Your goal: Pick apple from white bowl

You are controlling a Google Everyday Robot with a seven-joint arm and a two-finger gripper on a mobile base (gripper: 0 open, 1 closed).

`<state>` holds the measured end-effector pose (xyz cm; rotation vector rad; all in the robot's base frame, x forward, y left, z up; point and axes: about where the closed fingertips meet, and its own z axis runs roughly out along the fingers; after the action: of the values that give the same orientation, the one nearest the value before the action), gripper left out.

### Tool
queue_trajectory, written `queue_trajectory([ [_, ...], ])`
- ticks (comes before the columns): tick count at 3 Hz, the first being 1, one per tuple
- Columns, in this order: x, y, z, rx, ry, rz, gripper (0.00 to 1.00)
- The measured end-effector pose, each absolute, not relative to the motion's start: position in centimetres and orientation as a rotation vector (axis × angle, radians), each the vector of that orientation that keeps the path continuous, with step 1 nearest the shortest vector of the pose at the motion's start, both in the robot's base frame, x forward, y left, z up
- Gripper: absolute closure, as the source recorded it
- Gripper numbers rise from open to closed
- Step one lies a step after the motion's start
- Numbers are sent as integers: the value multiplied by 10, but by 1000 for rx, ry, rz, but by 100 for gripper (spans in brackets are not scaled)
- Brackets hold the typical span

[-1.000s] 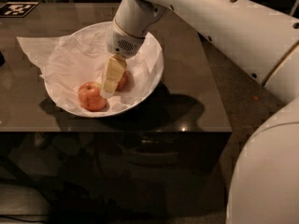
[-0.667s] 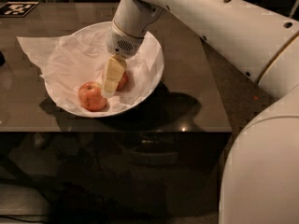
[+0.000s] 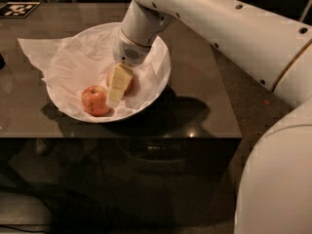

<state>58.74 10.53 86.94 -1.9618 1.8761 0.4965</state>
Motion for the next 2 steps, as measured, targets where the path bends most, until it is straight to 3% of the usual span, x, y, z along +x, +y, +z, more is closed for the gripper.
queue_trajectory([
  [1, 580, 103, 862, -1922, 1900, 525, 0],
  [2, 575, 104, 854, -1913, 1912, 525, 19],
])
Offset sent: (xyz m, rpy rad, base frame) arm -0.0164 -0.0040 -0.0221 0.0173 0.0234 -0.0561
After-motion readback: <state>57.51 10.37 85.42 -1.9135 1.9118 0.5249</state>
